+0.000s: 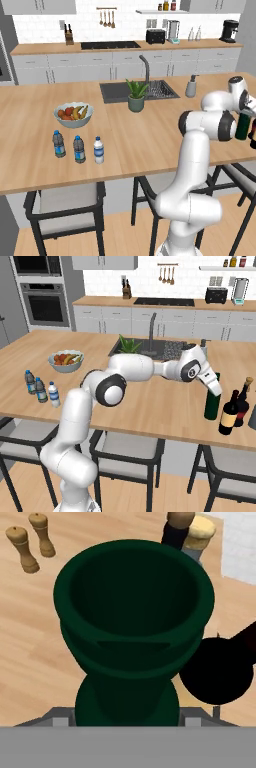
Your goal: Move the plastic bottles in the middle to the plastics group, and the glass bottles in the middle to the glass group.
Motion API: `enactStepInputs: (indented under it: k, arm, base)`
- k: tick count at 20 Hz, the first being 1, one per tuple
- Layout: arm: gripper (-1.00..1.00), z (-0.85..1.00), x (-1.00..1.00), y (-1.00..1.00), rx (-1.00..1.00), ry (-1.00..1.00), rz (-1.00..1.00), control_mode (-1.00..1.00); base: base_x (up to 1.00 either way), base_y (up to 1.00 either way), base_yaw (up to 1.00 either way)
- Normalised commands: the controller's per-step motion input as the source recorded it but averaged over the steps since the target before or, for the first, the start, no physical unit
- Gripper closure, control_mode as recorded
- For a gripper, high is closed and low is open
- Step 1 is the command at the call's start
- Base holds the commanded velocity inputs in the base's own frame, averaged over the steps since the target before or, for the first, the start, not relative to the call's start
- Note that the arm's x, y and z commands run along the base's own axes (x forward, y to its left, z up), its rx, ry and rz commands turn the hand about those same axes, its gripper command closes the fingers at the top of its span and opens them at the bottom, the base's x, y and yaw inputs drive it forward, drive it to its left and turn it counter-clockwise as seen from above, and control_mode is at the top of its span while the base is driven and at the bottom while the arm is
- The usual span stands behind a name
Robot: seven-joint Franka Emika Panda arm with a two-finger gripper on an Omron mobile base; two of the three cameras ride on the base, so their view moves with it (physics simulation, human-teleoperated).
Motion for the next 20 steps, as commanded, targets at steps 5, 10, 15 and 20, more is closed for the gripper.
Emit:
enactStepInputs:
  k: [5, 10, 15, 20]
  arm:
    - [1.0, 0.0, 0.0, -0.16, 0.05, -0.06, -0.07, -1.0]
    - [1.0, -0.03, 0.0, 0.0, 0.03, -0.08, -0.03, -1.0]
    - [1.0, -0.1, -0.05, 0.0, 0.02, -0.13, -0.03, -1.0]
    - [1.0, -0.02, -0.23, 0.0, 0.0, -0.12, -0.02, -1.0]
  base:
    - [0.0, 0.0, 0.0]
    - [0.0, 0.0, 0.0]
    - [0.0, 0.0, 0.0]
    - [0.0, 0.0, 0.0]
